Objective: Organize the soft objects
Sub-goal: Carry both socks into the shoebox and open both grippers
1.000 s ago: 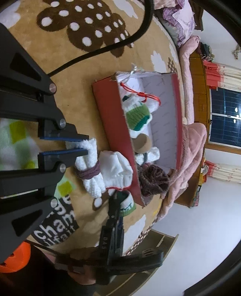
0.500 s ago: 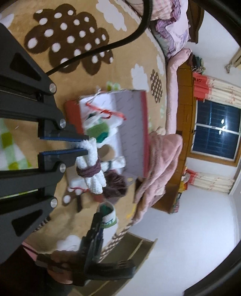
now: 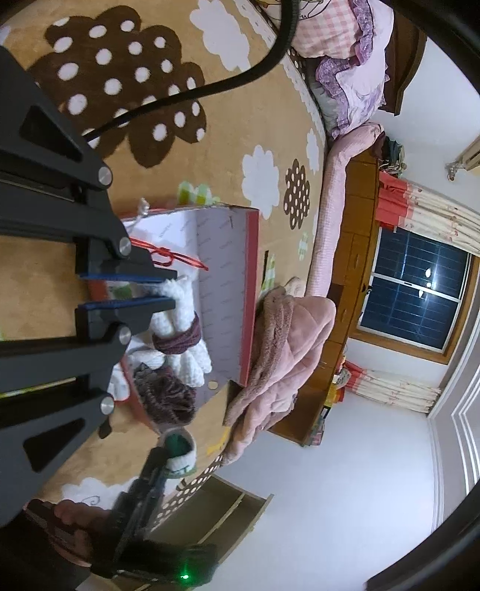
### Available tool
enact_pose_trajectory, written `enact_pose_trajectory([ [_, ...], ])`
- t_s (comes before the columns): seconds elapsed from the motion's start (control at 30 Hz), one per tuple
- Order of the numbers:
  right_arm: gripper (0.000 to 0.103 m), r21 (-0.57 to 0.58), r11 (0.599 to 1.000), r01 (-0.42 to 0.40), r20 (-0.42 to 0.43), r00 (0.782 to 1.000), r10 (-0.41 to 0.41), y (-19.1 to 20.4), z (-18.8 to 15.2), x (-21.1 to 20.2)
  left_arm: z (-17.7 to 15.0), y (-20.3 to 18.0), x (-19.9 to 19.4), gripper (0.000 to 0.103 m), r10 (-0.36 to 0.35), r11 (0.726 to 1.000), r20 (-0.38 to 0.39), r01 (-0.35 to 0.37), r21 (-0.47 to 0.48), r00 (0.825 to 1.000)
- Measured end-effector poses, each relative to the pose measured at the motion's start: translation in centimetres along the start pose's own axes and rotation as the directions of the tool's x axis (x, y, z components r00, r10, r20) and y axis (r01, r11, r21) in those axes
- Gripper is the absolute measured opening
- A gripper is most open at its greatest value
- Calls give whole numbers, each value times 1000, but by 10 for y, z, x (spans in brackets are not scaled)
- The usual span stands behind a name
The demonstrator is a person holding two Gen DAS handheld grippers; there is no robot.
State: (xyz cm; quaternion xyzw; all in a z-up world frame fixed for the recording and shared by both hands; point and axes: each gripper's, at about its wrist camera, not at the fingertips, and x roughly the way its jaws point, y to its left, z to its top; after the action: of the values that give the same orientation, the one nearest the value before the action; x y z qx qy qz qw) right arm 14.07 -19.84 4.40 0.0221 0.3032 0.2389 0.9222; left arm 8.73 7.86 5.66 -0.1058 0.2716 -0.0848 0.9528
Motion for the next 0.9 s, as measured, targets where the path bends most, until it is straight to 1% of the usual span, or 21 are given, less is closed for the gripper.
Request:
enact_pose_trajectory([
  [0.1,34,-10,999,-34,18,999,35,5,-2,4,2,-1,11,8,-1,1000,-6,1,-7,1000],
  [0.2,34,-15,999,-45,6,999,45,13,-2,14,1,-3,23,8,2,1000,-21,-2,-14,1000],
  [0.4,34,-14,999,-45,8,999,45,21,1,26,0,-9,46,8,38,999,-43,-37,19,998],
  [0.53,34,9,999,-45,11,999,45,24,7,35,-3,-4,60,8,58,998,-64,-58,10,996],
  [0.6,34,6,999,-38,4,999,38,27,8,41,-5,-2,66,8,64,998,-74,-63,9,995],
  [0.7,34,-15,1000,-22,-5,1000,22,32,8,51,-6,-5,77,8,73,997,-95,-70,36,993],
  [0.83,35,-58,998,17,-33,999,-19,40,6,66,-8,-8,88,8,96,994,-105,-90,61,990],
  [0.9,35,-71,997,30,-71,997,-36,40,4,76,-10,-4,92,8,93,995,-116,-88,49,989],
])
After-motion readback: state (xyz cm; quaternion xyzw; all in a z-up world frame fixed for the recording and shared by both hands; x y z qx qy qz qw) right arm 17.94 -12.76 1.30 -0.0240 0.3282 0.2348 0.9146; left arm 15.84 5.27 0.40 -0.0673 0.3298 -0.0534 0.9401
